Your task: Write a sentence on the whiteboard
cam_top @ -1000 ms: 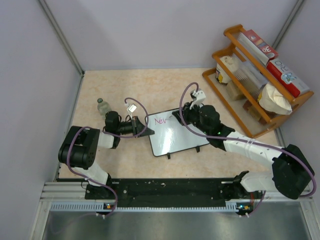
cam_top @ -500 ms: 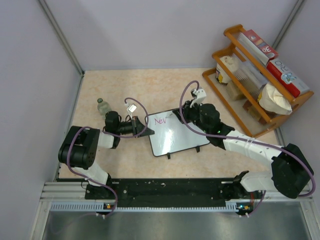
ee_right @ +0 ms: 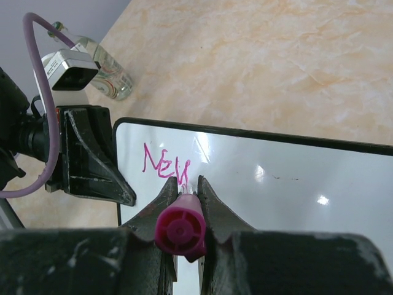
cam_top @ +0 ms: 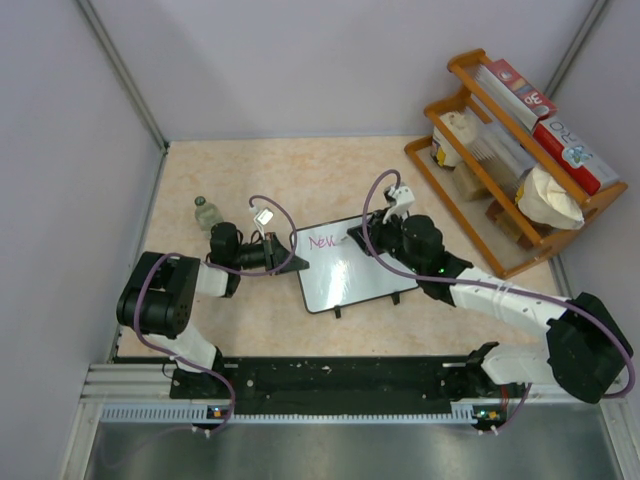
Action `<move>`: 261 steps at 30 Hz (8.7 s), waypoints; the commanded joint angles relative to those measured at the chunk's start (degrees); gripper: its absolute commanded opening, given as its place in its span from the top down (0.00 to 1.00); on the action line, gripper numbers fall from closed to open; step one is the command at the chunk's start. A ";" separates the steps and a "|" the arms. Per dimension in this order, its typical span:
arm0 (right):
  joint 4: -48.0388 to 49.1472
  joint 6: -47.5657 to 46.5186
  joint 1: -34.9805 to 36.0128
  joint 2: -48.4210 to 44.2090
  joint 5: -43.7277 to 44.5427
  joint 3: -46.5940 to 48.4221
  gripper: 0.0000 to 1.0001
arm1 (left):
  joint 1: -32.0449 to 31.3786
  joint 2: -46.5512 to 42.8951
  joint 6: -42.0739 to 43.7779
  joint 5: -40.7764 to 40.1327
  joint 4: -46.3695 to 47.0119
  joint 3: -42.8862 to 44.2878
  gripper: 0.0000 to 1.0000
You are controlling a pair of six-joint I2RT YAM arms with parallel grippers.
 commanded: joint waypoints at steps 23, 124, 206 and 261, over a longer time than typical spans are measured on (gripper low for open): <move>-0.89 -0.91 -1.29 1.00 4.63 4.70 1.00 | 0.07 0.55 0.40 -0.37 1.45 -0.65 1.00; 2.37 3.57 -7.88 -5.85 -5.57 0.30 1.00 | 0.07 0.55 0.14 -0.28 1.71 -0.64 1.00; -0.36 3.92 -9.63 -5.06 0.41 -3.04 1.00 | 0.07 0.64 0.05 -0.20 1.97 -0.73 1.00; -0.27 5.42 -12.10 -9.01 -4.16 -8.39 1.00 | 0.07 0.82 -0.04 -0.11 2.06 -0.64 1.00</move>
